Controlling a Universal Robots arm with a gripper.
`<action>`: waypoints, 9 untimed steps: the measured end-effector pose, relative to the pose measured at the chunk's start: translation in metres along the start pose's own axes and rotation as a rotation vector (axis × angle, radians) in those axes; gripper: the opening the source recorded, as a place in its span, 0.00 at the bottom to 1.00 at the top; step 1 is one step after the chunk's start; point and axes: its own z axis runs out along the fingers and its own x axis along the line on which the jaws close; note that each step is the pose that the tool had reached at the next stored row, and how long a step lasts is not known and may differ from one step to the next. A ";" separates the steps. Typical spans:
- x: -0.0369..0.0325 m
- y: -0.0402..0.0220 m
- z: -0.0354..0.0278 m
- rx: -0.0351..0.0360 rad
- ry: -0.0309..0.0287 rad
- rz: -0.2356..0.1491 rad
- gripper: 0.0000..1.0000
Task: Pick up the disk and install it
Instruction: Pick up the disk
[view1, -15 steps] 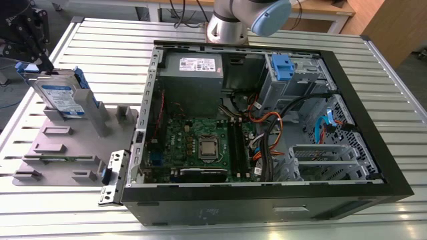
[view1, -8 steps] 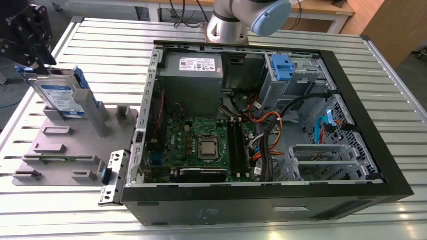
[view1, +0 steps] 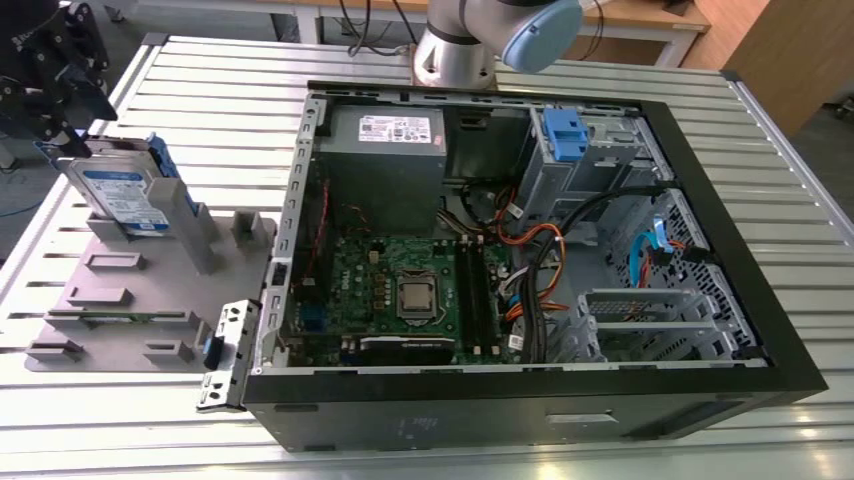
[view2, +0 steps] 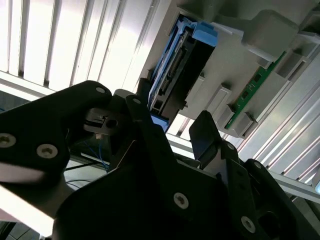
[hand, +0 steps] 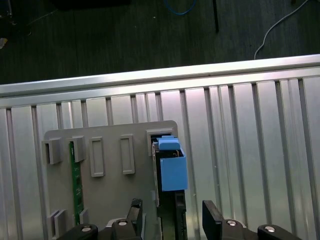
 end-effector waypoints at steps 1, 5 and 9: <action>0.0000 0.0000 0.0000 0.0000 0.0001 0.000 0.59; 0.0000 0.0001 0.0010 0.0000 0.0002 -0.010 0.59; 0.0000 0.0008 0.0046 0.0006 0.0007 -0.022 0.59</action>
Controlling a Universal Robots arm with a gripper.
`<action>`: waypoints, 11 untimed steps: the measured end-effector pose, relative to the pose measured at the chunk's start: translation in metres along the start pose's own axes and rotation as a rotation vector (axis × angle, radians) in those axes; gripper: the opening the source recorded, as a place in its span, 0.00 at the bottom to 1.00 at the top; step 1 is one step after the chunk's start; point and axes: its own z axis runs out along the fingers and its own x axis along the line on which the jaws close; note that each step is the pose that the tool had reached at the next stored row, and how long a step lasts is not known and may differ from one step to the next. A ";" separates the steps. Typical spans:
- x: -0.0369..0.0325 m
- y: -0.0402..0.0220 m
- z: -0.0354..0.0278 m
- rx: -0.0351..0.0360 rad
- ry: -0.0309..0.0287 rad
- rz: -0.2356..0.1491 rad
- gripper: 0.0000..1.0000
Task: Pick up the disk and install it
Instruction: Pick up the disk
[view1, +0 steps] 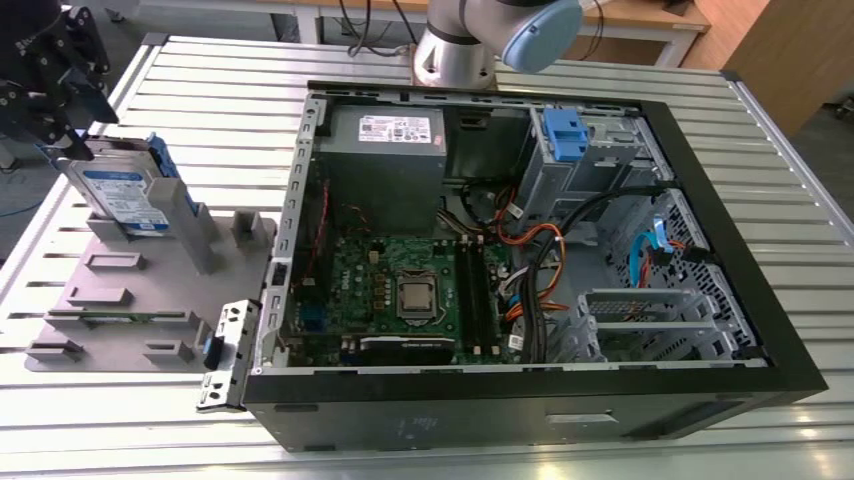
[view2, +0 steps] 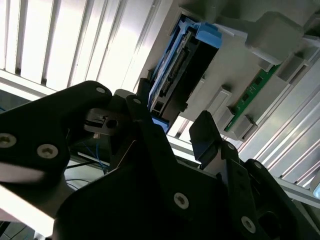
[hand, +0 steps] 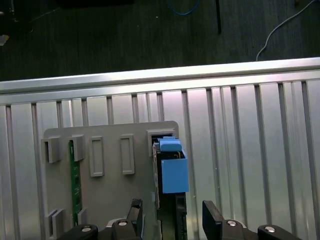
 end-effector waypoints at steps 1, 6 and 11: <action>0.0000 0.0002 0.0012 0.0002 0.0001 -0.003 0.59; 0.0002 0.0011 0.0073 0.0003 0.0007 -0.017 0.59; 0.0005 0.0015 0.0162 0.0005 0.0010 -0.029 0.59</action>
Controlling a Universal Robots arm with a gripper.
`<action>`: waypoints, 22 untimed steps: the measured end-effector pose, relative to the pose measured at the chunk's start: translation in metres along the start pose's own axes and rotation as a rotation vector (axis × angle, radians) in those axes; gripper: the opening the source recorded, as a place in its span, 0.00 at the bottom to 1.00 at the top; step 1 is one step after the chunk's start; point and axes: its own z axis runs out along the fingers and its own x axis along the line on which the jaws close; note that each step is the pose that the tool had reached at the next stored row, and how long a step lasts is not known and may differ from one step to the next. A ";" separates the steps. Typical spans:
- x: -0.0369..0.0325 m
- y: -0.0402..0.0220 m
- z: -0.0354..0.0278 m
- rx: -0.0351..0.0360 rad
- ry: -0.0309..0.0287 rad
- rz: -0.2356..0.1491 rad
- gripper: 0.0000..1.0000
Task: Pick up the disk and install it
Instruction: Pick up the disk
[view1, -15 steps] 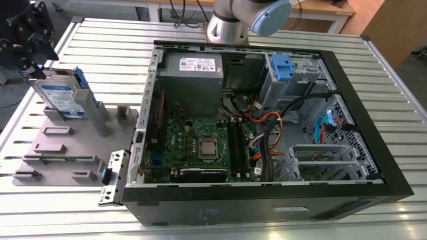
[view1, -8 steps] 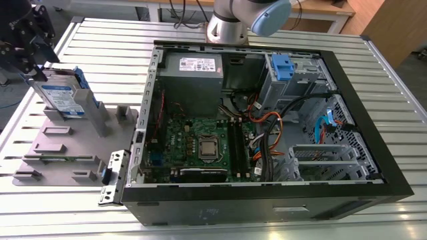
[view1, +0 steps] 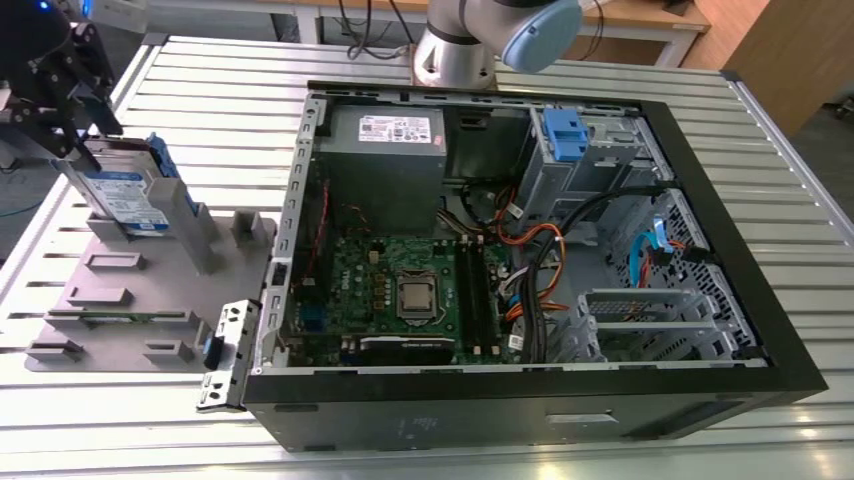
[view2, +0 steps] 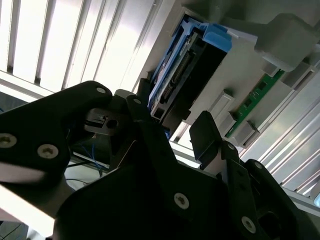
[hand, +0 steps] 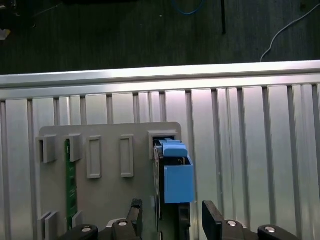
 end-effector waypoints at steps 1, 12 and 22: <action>0.0000 0.0000 0.0016 -0.0001 0.0000 -0.003 0.59; -0.0007 0.0000 0.0085 -0.0004 0.0004 -0.013 0.59; -0.0007 0.0000 0.0086 -0.0004 0.0004 -0.013 0.57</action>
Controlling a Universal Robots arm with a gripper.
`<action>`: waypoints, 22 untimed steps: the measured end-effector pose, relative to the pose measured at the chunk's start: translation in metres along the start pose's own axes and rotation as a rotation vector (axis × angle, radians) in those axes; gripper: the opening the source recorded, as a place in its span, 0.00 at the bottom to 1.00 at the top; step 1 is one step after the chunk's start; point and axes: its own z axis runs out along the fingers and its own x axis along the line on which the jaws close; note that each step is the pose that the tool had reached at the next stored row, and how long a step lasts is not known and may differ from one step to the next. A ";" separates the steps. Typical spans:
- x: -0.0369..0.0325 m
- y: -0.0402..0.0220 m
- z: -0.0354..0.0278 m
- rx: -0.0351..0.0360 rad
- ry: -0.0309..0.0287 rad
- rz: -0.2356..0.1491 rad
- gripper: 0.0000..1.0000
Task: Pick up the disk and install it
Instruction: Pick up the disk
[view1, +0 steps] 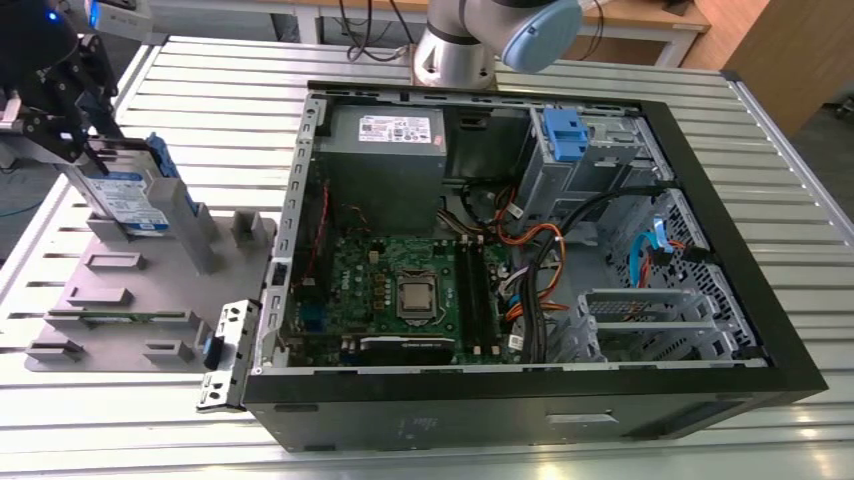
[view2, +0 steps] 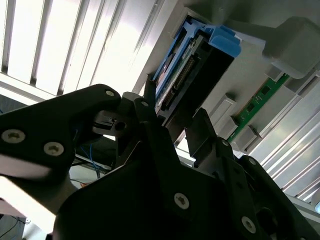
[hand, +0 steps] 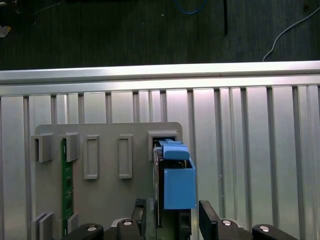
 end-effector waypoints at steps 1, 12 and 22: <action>0.0000 0.0000 0.0000 0.0000 0.0001 0.000 0.57; 0.0000 0.0000 0.0001 0.0000 0.0000 0.000 0.42; -0.0001 0.0000 -0.0021 0.0002 -0.0001 0.000 0.42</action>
